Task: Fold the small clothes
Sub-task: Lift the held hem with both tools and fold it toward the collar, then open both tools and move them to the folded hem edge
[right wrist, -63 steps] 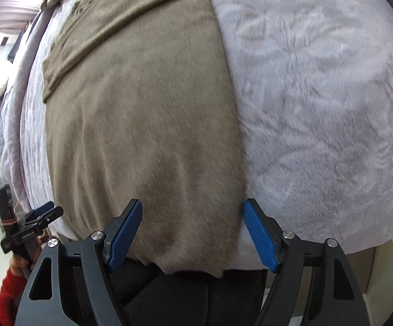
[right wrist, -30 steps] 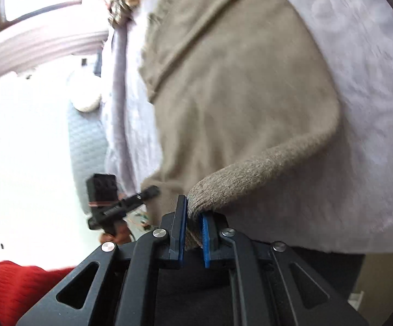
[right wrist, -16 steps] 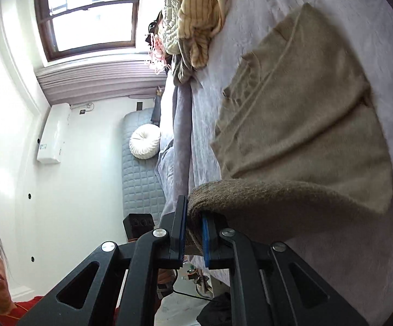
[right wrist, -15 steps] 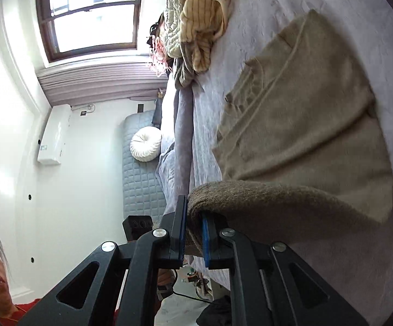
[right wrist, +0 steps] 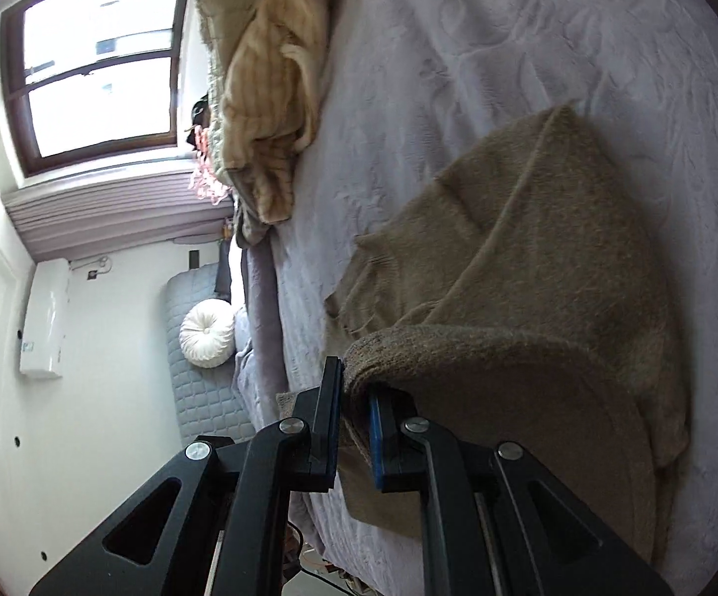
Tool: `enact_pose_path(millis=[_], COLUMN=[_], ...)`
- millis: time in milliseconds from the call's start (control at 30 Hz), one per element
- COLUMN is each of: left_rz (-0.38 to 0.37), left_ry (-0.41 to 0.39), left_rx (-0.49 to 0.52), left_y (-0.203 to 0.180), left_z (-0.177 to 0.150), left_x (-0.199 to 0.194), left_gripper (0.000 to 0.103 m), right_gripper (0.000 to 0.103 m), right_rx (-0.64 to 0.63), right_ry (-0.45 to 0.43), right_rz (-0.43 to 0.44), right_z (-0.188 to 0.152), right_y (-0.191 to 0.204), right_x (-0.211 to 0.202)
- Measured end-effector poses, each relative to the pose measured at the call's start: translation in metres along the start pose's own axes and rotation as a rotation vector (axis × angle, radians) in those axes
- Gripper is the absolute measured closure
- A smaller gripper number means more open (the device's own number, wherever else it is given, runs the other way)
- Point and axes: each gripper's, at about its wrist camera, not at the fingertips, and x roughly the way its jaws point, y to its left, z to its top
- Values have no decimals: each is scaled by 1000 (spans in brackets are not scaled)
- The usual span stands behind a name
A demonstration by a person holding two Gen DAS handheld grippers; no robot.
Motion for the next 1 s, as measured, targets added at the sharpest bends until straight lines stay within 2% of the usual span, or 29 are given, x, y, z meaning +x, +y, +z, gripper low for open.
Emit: enact_pose_path(millis=[167, 300, 367, 433, 467, 567, 700, 767, 900, 933, 1000], left_rz=[60, 37, 35, 44, 54, 97, 130, 134, 170, 166, 124], left_ry=[33, -16, -51, -66, -80, -107, -127, -119, -60, -37, 20], left_rx=[-11, -38, -9, 34, 55, 99, 56, 51, 90, 94, 86], left_y=[4, -5, -14, -22, -25, -26, -8, -1, 7, 10, 15], left_z=[6, 4, 1, -4, -6, -7, -4, -7, -24, -30, -42], left_x=[17, -10, -27, -38, -43, -54, -64, -64, -56, -53, -42], left_gripper=[89, 89, 89, 81, 79, 79, 79, 79, 79, 79, 79], right_gripper=[92, 87, 77, 47, 44, 43, 44, 44, 44, 44, 44], right_rx=[37, 39, 8, -50, -70, -127, -135, -170, -393, -443, -500], right_ry=[-10, -13, -8, -16, -21, -34, -62, -69, -49, -35, 20], right_rz=[1, 27, 12, -13, -16, -53, -96, -169, -452, -489, -493], right_z=[13, 19, 19, 16, 15, 14, 9, 6, -7, -12, -23], right_y=[-15, -3, 9, 23, 28, 41, 41, 40, 49, 52, 54], right_x=[11, 10, 4, -5, -10, -19, -25, -27, -16, -14, -9])
